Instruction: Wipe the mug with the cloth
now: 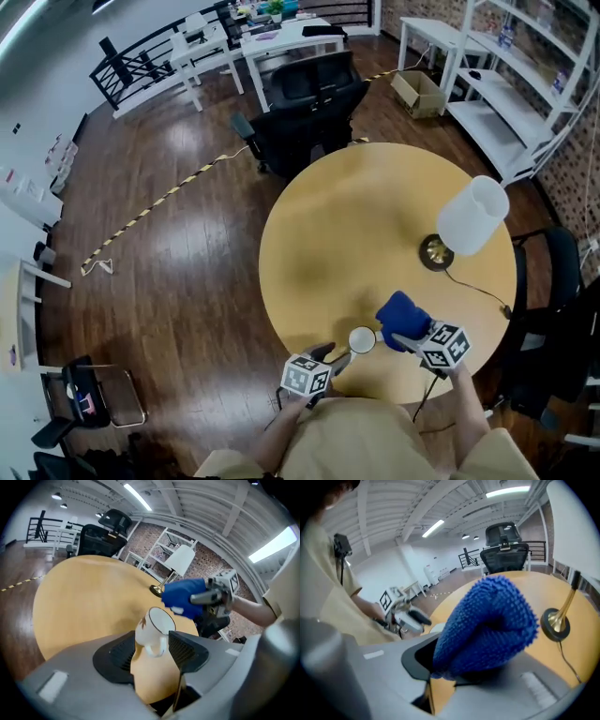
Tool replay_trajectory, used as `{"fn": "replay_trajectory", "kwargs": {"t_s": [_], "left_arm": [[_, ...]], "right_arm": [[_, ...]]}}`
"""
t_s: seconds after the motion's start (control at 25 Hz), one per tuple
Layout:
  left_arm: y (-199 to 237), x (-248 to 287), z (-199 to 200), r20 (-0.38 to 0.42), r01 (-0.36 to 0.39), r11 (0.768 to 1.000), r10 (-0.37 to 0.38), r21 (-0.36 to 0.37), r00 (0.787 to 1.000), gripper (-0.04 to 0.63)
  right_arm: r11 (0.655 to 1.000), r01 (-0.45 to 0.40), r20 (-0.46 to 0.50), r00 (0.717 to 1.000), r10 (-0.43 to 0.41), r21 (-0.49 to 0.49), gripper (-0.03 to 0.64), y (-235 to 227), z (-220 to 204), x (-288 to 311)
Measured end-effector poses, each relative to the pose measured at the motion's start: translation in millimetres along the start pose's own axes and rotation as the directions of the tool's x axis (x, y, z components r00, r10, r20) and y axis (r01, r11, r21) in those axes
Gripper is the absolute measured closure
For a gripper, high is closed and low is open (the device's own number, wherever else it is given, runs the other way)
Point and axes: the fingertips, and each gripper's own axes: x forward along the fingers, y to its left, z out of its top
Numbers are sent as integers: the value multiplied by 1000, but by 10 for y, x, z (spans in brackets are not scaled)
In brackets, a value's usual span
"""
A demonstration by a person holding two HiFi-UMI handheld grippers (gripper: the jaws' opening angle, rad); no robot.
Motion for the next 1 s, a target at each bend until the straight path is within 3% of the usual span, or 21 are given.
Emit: {"fn": "replay_trajectory", "kwargs": {"t_s": [0.12,0.2,0.28,0.36,0.44,0.52,0.64,0.72,0.8,0.88,1.0], "left_arm": [[-169,73,-245,-58,55,997,-52,60,997,379],[-267,192,-318,-71,66,994,-59,93,996,374],[-280,307,-339,-67,53,992,-46,111,997,382],[-217,373,-344,-66,19,990,-10,141,998,430],[-161,400,-340,-67,-8,985,20,171,998,493],[-148,401,-317,-62,-14,980,27,199,998,508],[-161,383,-286,-52,-19,973,31,228,998,514],[-138,376,-273,-43,-37,970,49,240,998,518],[-89,372,-246,-27,-65,965,75,253,997,525],[-56,370,-218,-21,-83,961,92,263,996,528],[-69,396,-216,-33,-89,956,103,280,994,532]], "right_arm": [[997,-70,5,998,70,9,549,-42,606,160],[991,-135,-96,986,135,14,549,-8,830,423],[981,-193,-257,948,189,8,549,73,908,777],[964,-264,-430,871,238,-3,549,225,881,1157],[948,-319,-591,760,269,21,549,387,747,1483],[947,-317,-722,645,251,46,551,482,543,1704],[956,-289,-856,481,191,51,551,547,208,1836],[960,-274,-903,395,167,58,551,581,49,1849],[966,-248,-928,338,156,72,552,609,-42,1842],[973,-217,-944,299,137,73,554,606,-101,1824],[981,-191,-956,277,97,44,554,568,-169,1808]]}}
